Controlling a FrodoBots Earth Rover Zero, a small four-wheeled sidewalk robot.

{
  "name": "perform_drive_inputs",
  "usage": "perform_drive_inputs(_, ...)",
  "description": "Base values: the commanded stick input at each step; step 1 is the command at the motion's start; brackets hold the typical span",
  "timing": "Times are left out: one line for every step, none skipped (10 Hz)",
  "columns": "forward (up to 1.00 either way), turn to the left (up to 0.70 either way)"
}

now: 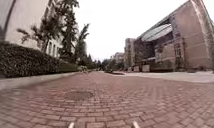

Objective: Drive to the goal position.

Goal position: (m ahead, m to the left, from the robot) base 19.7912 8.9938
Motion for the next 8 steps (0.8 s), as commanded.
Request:
perform_drive_inputs(0.7, 0.0)
perform_drive_inputs(0.7, 0.0)
perform_drive_inputs(0.7, 0.0)
perform_drive_inputs(0.7, 0.0)
perform_drive_inputs(0.7, 0.0)
perform_drive_inputs(0.7, 0.0)
perform_drive_inputs(0.7, 0.0)
perform_drive_inputs(0.7, 0.0)
